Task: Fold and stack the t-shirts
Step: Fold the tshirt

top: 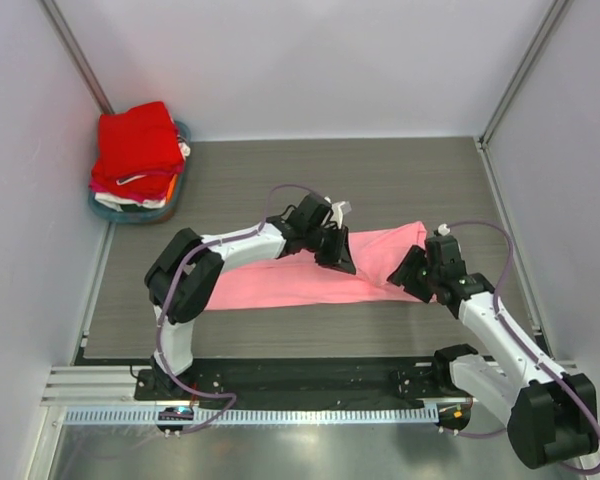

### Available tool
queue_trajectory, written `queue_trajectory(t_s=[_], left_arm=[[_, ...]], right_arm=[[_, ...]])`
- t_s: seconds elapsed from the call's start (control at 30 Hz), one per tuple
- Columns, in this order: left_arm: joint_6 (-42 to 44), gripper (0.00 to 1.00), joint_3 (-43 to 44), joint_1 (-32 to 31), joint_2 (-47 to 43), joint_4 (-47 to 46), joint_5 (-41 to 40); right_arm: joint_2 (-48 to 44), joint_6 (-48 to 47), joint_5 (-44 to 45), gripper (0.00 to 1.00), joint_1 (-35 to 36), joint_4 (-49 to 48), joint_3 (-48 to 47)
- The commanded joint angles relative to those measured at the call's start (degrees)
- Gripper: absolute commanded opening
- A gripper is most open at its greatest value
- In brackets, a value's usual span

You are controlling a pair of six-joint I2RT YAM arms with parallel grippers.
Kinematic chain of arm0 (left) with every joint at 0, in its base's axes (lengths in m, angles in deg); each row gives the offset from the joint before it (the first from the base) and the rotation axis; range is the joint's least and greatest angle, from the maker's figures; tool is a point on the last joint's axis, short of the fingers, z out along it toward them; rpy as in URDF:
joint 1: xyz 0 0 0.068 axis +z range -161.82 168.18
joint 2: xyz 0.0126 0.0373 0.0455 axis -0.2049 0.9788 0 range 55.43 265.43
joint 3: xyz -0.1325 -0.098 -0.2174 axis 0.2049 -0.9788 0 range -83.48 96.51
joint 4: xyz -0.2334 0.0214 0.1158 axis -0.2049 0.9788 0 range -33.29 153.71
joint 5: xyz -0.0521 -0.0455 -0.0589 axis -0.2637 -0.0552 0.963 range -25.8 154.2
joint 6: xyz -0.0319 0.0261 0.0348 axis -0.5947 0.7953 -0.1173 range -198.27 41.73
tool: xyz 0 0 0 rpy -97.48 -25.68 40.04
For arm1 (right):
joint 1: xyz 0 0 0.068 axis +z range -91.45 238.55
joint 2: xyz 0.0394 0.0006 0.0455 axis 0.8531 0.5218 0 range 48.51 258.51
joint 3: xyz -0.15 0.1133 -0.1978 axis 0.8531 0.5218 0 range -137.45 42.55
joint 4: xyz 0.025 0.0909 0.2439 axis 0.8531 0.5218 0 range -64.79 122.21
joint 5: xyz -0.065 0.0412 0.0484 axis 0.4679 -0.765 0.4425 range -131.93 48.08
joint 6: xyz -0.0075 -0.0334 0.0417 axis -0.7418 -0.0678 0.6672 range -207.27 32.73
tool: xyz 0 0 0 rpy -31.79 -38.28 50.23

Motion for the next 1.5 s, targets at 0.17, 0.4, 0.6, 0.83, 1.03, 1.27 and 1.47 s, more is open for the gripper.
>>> queue_trajectory(t_s=[0.17,0.4,0.6,0.83,1.03,1.27,1.47], left_arm=[[2.33,0.18,-6.96,-0.30,-7.87,-1.79,2.58],[3.91,0.40,-9.08,-1.17,-9.81,-1.78,0.14],[3.12,0.40,-1.29,-1.17,-7.80,3.38,-8.11],[1.45,0.38,11.03,-1.17,-0.42,9.64,-12.52],[2.33,0.39,17.10,-1.17,2.93,12.45,-13.05],[2.24,0.38,22.21,-1.17,5.57,14.48,-12.18],[3.47,0.38,18.00,-0.91,-0.83,16.23,-18.23]], right_arm=[[7.37,-4.06,3.35,0.56,-0.10,-0.30,-11.23],[18.54,-4.94,2.22,0.52,-0.01,-3.99,-19.05],[26.01,-3.97,0.63,0.36,0.07,-7.60,-20.55],[24.89,-2.92,-1.57,0.22,0.60,-4.97,-15.29],[8.64,-0.73,1.33,0.19,0.60,6.35,-8.52],[-0.52,2.53,-0.35,0.23,0.60,9.01,-5.61],[1.93,4.28,5.35,0.20,0.51,6.91,-6.76]])
